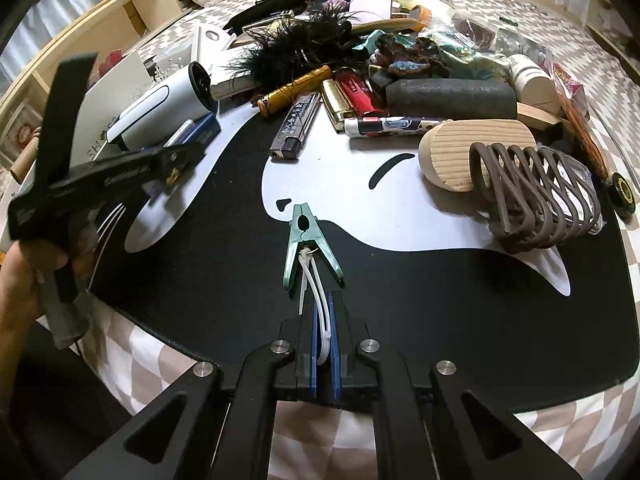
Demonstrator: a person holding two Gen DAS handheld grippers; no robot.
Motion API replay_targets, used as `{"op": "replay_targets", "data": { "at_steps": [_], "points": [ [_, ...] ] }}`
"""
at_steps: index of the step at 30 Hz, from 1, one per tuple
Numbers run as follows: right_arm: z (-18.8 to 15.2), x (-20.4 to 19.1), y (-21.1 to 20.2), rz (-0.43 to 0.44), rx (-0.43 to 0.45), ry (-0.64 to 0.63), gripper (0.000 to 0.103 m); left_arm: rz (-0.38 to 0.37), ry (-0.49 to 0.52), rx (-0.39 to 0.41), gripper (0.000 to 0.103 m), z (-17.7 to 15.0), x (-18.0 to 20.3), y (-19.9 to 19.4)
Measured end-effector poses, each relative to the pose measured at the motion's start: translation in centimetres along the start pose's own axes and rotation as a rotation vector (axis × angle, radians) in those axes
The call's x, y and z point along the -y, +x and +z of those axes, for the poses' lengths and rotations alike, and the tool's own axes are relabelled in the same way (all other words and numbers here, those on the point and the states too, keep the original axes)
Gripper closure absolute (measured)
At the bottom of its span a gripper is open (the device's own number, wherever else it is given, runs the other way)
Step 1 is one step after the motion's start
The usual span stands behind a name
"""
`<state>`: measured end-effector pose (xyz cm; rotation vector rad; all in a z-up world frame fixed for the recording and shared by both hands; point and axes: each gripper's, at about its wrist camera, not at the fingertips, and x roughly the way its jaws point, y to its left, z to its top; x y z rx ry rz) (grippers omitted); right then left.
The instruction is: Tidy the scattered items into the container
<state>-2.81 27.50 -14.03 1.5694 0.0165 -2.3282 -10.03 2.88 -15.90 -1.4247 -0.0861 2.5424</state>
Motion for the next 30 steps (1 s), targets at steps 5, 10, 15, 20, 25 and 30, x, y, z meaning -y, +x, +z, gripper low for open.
{"op": "replay_targets", "data": {
  "at_steps": [5, 10, 15, 20, 25, 30],
  "points": [
    [-0.6, 0.5, -0.4, 0.003, 0.000, 0.000, 0.097, -0.063, -0.013, -0.031, 0.081, -1.4, 0.8, -1.1],
    [-0.9, 0.0, -0.4, 0.002, -0.001, -0.004, 0.097, -0.071, -0.014, -0.041, 0.075, -2.7, 1.7, -2.2],
    [-0.6, -0.9, 0.2, 0.003, 0.001, -0.006, 0.097, -0.068, -0.036, -0.054, 0.073, -3.5, 1.5, -3.3],
    [0.5, -2.0, 1.2, 0.003, 0.003, -0.009, 0.097, -0.045, -0.060, -0.062, 0.073, -4.1, 0.6, -4.0],
    [0.6, -2.2, 1.2, 0.012, -0.002, -0.006, 0.097, -0.035, -0.082, -0.067, 0.073, -5.1, -0.1, -4.9],
    [0.1, -2.9, 1.1, 0.031, -0.008, -0.018, 0.097, -0.038, -0.095, -0.062, 0.073, -5.9, -0.5, -5.5]
  ]
}}
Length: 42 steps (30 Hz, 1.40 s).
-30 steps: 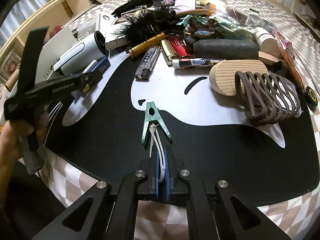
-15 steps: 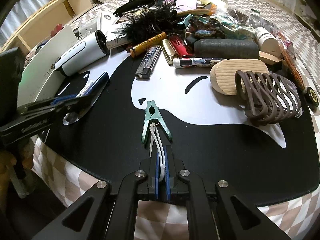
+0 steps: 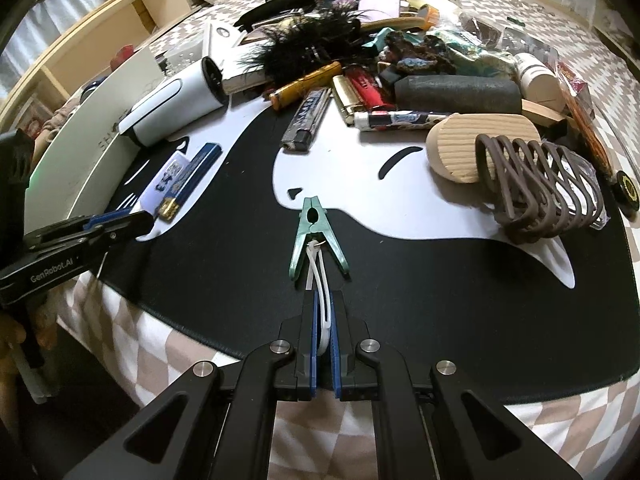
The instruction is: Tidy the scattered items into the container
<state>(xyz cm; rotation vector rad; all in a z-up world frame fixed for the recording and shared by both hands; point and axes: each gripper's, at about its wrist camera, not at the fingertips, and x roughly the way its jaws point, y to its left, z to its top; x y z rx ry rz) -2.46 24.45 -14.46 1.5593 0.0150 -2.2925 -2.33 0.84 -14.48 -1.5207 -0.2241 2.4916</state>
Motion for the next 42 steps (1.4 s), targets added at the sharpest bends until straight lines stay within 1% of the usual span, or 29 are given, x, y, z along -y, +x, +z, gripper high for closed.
{"op": "replay_targets", "data": {
  "at_steps": [5, 11, 15, 18, 21, 24, 31, 32, 33, 34, 36, 39, 42],
  "points": [
    [-1.3, -1.5, -0.4, 0.045, -0.004, -0.020, 0.097, -0.008, -0.015, 0.006, 0.073, -0.2, -0.2, -0.3],
    [-2.5, -2.4, -1.0, 0.099, 0.011, -0.007, 0.097, 0.010, -0.035, 0.021, 0.073, 0.3, -1.0, -0.4],
    [-2.1, -2.6, -1.6, 0.087, 0.052, -0.006, 0.097, 0.028, -0.040, 0.030, 0.073, 0.9, -1.3, 0.1],
    [-1.6, -2.1, -1.9, 0.090, 0.066, 0.019, 0.097, 0.029, -0.035, 0.030, 0.073, 1.2, -1.1, 0.6],
    [-1.3, -1.6, -1.9, 0.086, 0.073, 0.042, 0.096, 0.038, -0.008, 0.034, 0.073, 1.4, -0.6, 1.0],
    [-1.2, -1.6, -1.8, 0.089, 0.080, 0.036, 0.096, 0.058, 0.022, 0.035, 0.073, 1.7, 0.0, 1.5],
    [-0.4, -2.4, -1.1, 0.075, 0.083, 0.003, 0.096, 0.130, 0.086, 0.053, 0.072, 2.5, 1.1, 3.0],
    [-0.2, -2.5, -1.0, 0.068, 0.083, 0.000, 0.096, 0.133, 0.089, 0.058, 0.071, 2.5, 1.1, 3.1],
    [0.0, -2.5, -0.8, 0.061, 0.082, -0.002, 0.096, 0.136, 0.093, 0.061, 0.064, 2.5, 1.2, 3.1],
    [0.1, -2.5, -0.8, 0.050, 0.083, -0.003, 0.096, 0.138, 0.098, 0.063, 0.051, 2.4, 1.3, 3.1],
    [0.3, -2.4, -0.6, 0.026, 0.086, -0.004, 0.096, 0.142, 0.109, 0.066, 0.036, 2.2, 1.4, 3.2],
    [0.5, -1.8, -0.5, 0.013, 0.097, 0.032, 0.096, 0.147, 0.123, 0.071, 0.036, 2.0, 1.5, 3.2],
    [0.5, -1.4, -0.5, 0.003, 0.111, 0.057, 0.096, 0.141, 0.108, 0.067, 0.036, 2.0, 1.2, 3.0]
  ]
}}
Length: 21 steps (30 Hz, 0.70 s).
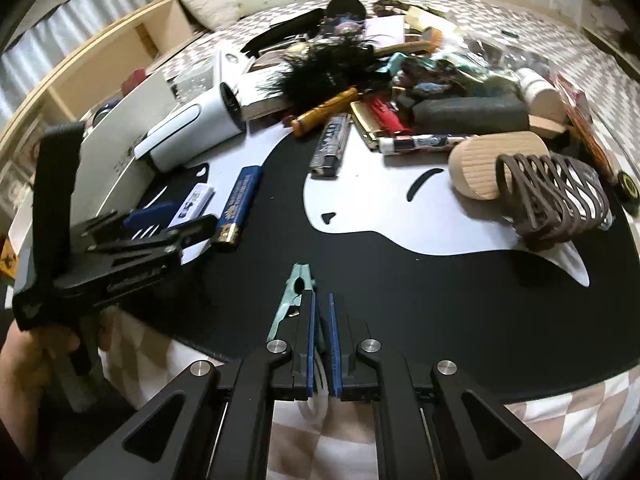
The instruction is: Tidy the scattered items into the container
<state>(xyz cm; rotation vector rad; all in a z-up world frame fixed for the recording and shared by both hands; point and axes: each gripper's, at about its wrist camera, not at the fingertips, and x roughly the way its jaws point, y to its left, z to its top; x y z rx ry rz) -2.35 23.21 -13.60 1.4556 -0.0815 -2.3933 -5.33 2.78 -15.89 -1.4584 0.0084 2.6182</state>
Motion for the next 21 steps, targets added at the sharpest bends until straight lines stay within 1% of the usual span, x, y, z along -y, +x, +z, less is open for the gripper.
{"op": "replay_targets", "data": {
  "at_steps": [1, 2, 3, 4, 5, 9, 11, 12, 13, 15, 17, 18, 20, 21],
  "points": [
    [0.0, 0.1, -0.1, -0.005, 0.008, 0.003, 0.096, 0.001, -0.003, -0.002, 0.036, 0.0, 0.0, 0.0],
    [-0.1, 0.1, -0.2, -0.012, 0.017, 0.004, 0.088, 0.002, -0.006, -0.003, 0.037, -0.1, -0.1, -0.1],
    [-0.1, 0.1, -0.3, -0.024, 0.024, 0.006, 0.074, 0.006, -0.006, -0.003, 0.040, -0.1, -0.1, -0.1],
    [-0.2, 0.2, -0.5, -0.037, 0.035, 0.011, 0.032, 0.011, -0.007, -0.002, 0.042, -0.1, -0.1, -0.2],
    [-0.2, 0.1, -0.7, -0.042, 0.045, 0.007, 0.017, 0.014, -0.010, -0.002, 0.044, -0.2, -0.1, -0.2],
    [0.2, -0.1, -0.8, -0.063, 0.052, 0.001, 0.017, 0.023, -0.015, 0.000, 0.049, -0.3, -0.2, -0.3],
    [0.4, -0.3, -0.2, -0.068, 0.028, -0.003, 0.017, 0.025, -0.009, -0.001, 0.055, -0.3, -0.1, -0.5],
    [0.3, -0.4, 0.2, -0.069, 0.016, -0.010, 0.017, 0.023, -0.006, -0.002, 0.063, -0.3, -0.1, -0.5],
    [0.3, -0.6, 0.6, -0.070, 0.003, -0.017, 0.017, 0.019, -0.004, -0.004, 0.068, -0.4, -0.1, -0.6],
    [0.0, -0.9, 1.1, -0.077, -0.009, -0.034, 0.017, 0.012, -0.004, -0.008, 0.072, -0.4, -0.1, -0.7],
    [-0.3, -1.3, 1.5, -0.089, -0.015, -0.060, 0.023, 0.005, -0.012, -0.010, 0.079, -0.5, -0.3, -0.8],
    [-0.5, -1.5, 1.5, -0.101, -0.011, -0.074, 0.024, 0.001, -0.017, -0.012, 0.079, -0.5, -0.4, -0.8],
    [-0.8, -1.9, 1.5, -0.109, 0.002, -0.100, 0.034, -0.011, -0.023, -0.016, 0.079, -0.6, -0.5, -0.9],
    [-0.9, -2.0, 1.6, -0.114, 0.009, -0.115, 0.036, -0.016, -0.026, -0.018, 0.079, -0.6, -0.6, -1.0]
  ]
}}
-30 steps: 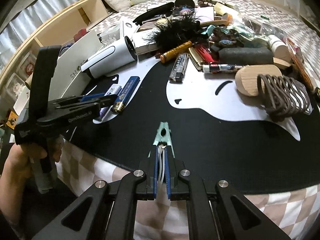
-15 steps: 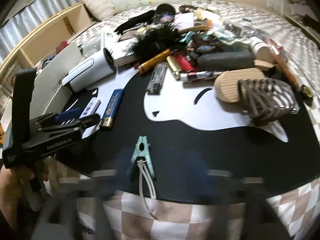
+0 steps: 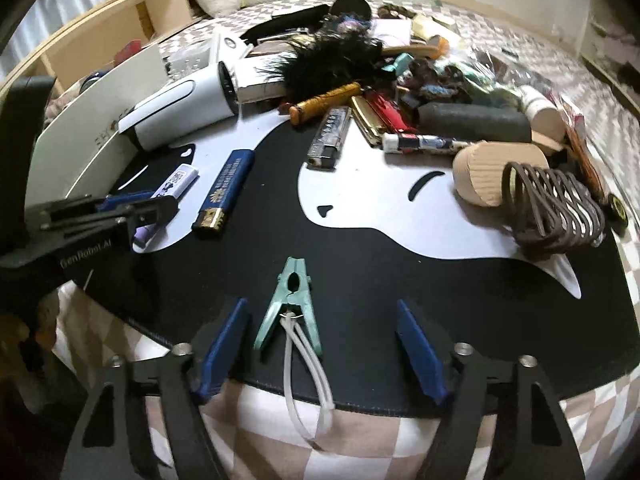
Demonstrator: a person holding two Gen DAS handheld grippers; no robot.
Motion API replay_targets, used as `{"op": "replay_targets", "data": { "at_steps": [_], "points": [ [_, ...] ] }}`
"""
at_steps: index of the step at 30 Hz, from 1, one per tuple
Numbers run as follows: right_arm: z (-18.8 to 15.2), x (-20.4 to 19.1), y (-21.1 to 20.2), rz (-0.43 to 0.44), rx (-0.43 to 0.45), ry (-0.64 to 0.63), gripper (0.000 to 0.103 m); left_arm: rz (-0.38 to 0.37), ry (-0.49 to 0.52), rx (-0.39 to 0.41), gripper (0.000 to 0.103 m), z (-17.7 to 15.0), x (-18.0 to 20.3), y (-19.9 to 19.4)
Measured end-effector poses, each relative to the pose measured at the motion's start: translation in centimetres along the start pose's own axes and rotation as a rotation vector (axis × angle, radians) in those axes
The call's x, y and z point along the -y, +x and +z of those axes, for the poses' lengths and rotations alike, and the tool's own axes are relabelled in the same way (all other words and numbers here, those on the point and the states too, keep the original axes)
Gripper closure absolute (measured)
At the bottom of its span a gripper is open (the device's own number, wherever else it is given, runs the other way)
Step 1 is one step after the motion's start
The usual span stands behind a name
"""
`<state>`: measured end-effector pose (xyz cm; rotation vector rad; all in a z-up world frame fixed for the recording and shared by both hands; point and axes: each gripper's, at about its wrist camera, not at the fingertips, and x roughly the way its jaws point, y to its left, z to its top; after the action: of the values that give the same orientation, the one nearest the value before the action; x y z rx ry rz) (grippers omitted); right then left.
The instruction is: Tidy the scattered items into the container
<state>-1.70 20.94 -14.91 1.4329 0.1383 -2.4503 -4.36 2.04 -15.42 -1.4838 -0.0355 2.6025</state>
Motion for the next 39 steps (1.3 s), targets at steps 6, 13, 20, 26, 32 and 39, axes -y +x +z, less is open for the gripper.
{"op": "replay_targets", "data": {
  "at_steps": [6, 13, 20, 26, 32, 39],
  "points": [
    [-0.5, -0.3, -0.2, 0.011, 0.031, -0.030, 0.061, -0.005, 0.008, 0.002, 0.079, -0.3, 0.1, -0.3],
    [-1.0, -0.3, -0.5, 0.022, 0.041, -0.031, 0.073, 0.025, 0.036, 0.024, 0.063, -0.3, 0.5, 0.0],
    [-1.1, -0.1, -0.6, 0.040, 0.045, -0.018, 0.073, 0.052, 0.073, 0.033, 0.073, -0.6, 1.2, 0.1],
    [-1.3, 0.1, -0.7, 0.054, 0.036, -0.005, 0.073, 0.005, 0.069, 0.007, 0.080, -1.0, 1.6, -0.5],
    [-1.7, 0.3, -1.2, 0.055, 0.028, 0.011, 0.073, -0.017, 0.066, -0.005, 0.080, -1.3, 2.0, -1.1],
    [-1.7, 0.9, -2.0, 0.049, 0.021, 0.067, 0.073, -0.018, 0.080, 0.009, 0.080, -1.3, 2.4, -1.9]
  ]
}}
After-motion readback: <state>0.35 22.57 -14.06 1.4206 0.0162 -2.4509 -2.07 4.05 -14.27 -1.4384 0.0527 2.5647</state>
